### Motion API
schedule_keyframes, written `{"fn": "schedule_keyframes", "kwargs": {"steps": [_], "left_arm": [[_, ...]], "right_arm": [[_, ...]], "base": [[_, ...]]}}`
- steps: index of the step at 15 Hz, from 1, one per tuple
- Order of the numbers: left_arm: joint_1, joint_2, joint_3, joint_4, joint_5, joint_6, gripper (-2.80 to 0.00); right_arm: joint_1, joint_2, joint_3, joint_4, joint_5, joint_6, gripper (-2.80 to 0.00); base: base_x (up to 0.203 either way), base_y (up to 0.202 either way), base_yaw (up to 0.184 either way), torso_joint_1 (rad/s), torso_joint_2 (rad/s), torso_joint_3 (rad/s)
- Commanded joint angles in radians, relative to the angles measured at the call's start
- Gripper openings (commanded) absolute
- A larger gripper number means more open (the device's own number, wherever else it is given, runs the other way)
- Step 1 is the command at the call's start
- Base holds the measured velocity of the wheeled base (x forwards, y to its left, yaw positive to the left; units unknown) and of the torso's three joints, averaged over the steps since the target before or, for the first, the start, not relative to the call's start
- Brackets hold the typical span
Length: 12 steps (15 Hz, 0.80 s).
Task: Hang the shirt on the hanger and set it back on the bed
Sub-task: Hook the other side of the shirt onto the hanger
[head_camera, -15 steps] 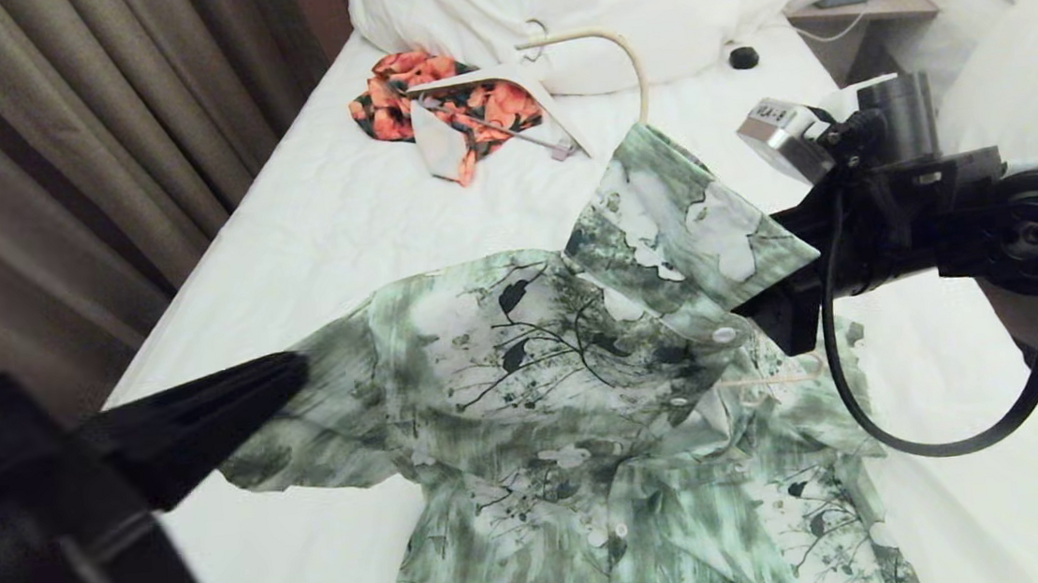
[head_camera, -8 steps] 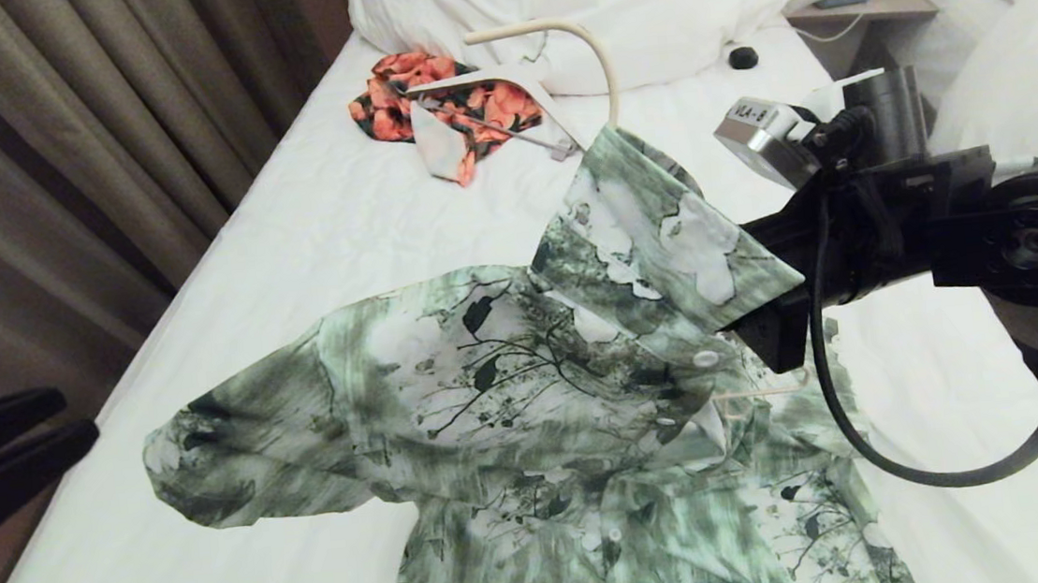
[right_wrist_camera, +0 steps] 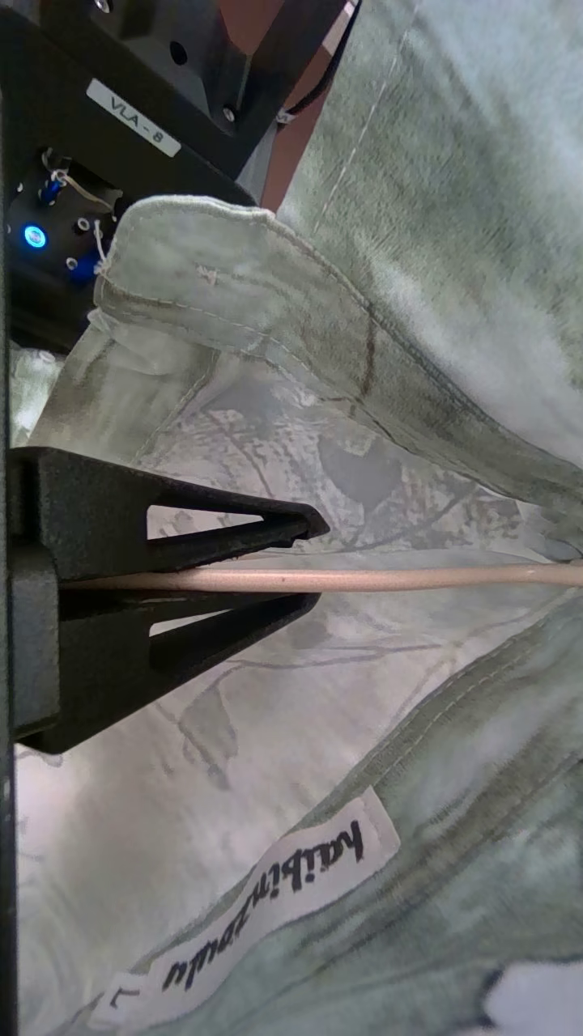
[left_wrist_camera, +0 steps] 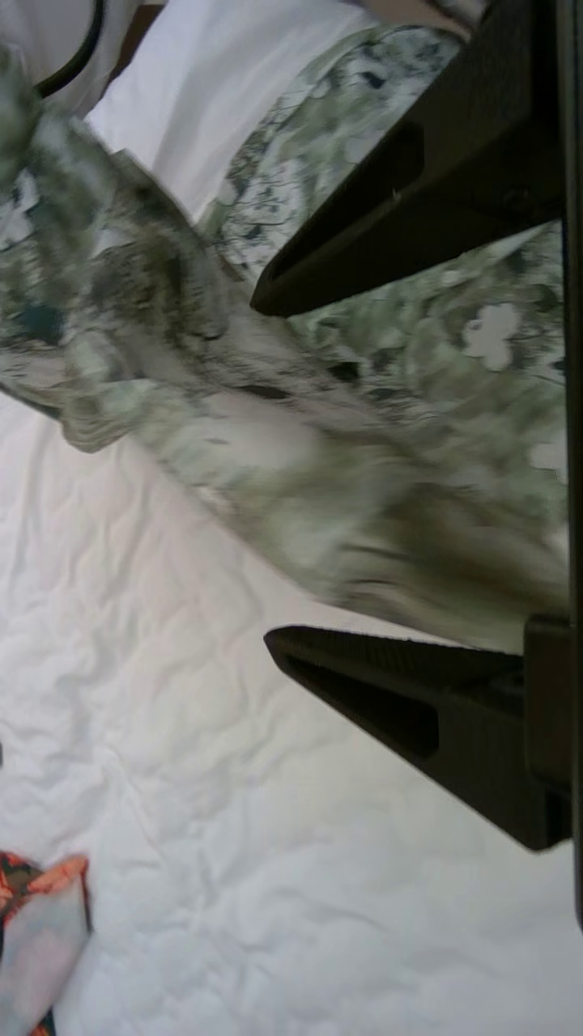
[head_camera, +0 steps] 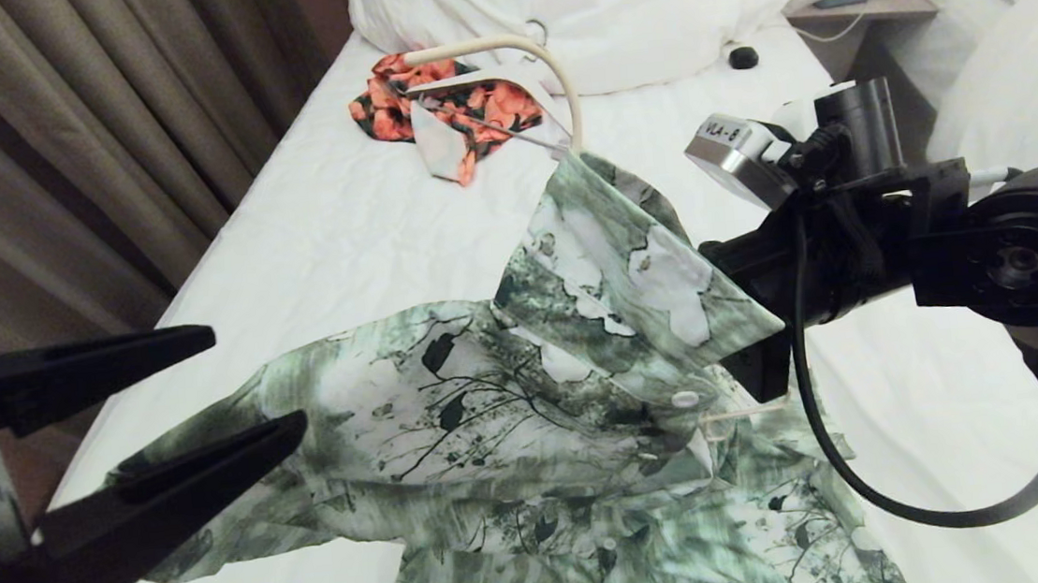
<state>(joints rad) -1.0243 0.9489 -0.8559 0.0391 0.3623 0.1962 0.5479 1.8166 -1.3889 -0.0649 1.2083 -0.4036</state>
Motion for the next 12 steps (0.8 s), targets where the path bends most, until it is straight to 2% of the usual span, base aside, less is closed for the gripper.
{"fn": "schedule_keyframes", "kwargs": {"steps": [1, 3, 7, 12], "left_arm": [[0.052, 0.123, -0.012, -0.048, -0.032, 0.003, 0.00], [0.081, 0.168, -0.012, -0.091, -0.066, 0.028, 0.00], [0.083, 0.280, -0.010, -0.179, -0.068, 0.033, 0.00], [0.068, 0.367, -0.023, -0.205, -0.068, 0.037, 0.00]], "right_arm": [[0.001, -0.005, 0.005, -0.001, 0.007, -0.003, -2.80], [0.001, -0.005, 0.007, -0.001, 0.007, -0.006, -2.80], [0.004, -0.011, 0.019, -0.003, 0.008, -0.011, -2.80], [0.001, -0.014, 0.031, -0.003, 0.008, -0.027, -2.80]], "base": [[0.000, 0.000, 0.000, 0.000, 0.00, 0.000], [0.000, 0.000, 0.000, 0.000, 0.00, 0.000], [0.000, 0.000, 0.000, 0.000, 0.00, 0.000], [0.000, 0.000, 0.000, 0.000, 0.00, 0.000]]}}
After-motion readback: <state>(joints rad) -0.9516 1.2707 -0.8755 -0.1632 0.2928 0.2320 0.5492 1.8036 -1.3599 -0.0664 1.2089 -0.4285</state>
